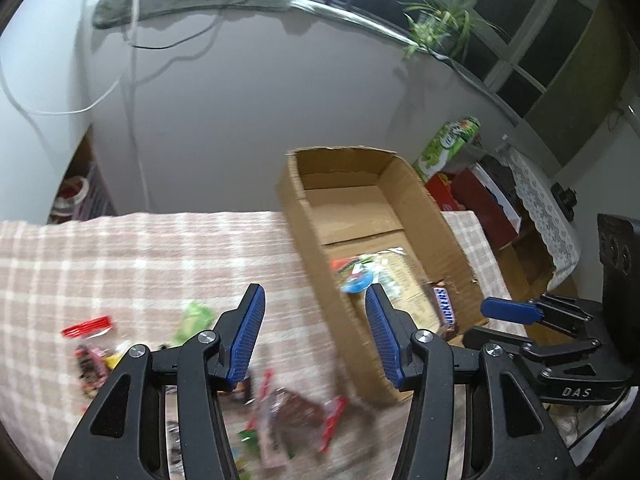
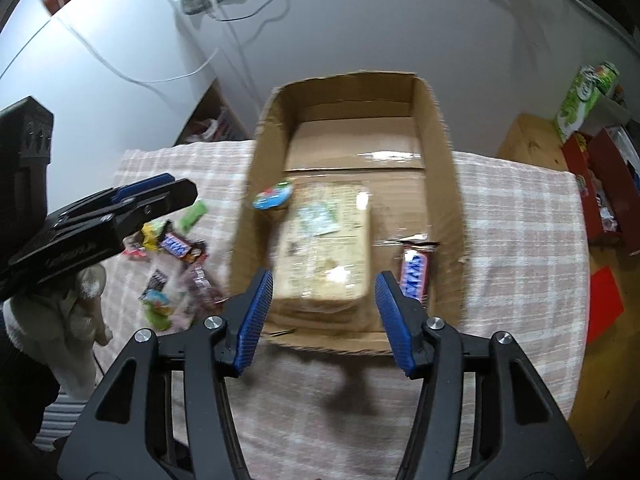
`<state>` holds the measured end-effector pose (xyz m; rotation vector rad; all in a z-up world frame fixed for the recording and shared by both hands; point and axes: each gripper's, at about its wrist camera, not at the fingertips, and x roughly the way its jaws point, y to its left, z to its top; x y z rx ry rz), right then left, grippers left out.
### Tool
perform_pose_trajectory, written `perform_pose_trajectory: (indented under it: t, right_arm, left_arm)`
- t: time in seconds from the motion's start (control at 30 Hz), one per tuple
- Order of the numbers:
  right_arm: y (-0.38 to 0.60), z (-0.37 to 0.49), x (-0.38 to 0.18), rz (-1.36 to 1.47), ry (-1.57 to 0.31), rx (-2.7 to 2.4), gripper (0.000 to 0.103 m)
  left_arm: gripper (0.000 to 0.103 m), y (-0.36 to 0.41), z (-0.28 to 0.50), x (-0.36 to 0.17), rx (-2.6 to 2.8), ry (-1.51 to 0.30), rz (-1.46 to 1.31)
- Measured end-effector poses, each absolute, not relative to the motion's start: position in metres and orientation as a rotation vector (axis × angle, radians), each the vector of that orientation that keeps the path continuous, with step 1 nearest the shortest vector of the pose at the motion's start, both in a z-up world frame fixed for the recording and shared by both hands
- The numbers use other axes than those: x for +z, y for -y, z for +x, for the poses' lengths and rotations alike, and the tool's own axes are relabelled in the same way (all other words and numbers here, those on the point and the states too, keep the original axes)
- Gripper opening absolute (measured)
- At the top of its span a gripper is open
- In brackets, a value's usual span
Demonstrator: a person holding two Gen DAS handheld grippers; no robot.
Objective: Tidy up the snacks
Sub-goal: 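Grasp the red-wrapped candy with the left gripper while the right gripper returns to the snacks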
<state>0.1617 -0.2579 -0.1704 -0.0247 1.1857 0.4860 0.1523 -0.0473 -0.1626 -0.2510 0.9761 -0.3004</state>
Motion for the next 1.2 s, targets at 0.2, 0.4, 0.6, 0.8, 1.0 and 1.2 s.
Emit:
perform_pose_trajectory:
  t: [0.2,0.4,0.6,0.8,1.0,1.2]
  right_arm:
    - [0.229,0.14,-0.165,-0.039,-1.187,0.578,0.056]
    - [0.193,0.113,-0.177,-0.052,-1.238,0.698,0.056]
    - [0.151,0.094,-0.195,-0.095,-1.276,0.784,0.056]
    - [0.113,0.085,-0.206,-0.141,-1.282,0.834,0.056]
    - [0.086,0.087,-0.22,-0.169,-1.301,0.853,0.056]
    - [0.071,0.091,-0.239,-0.186,-1.338,0.853,0.051]
  left_arm:
    - [0.051,0.002,0.135,-0.158,-0.209,-0.951,-0.297]
    - [0.051,-0.039,0.117,-0.165,-0.121,-0.952,-0.332]
    - [0.051,-0.068,0.103,-0.179,-0.049,-0.968,-0.361]
    - [0.051,-0.087,0.098,-0.195,-0.002,-0.992,-0.363]
    - [0.051,-0.092,0.104,-0.213,0.015,-1.027,-0.346]
    - [0.051,-0.088,0.112,-0.228,0.009,-1.058,-0.313]
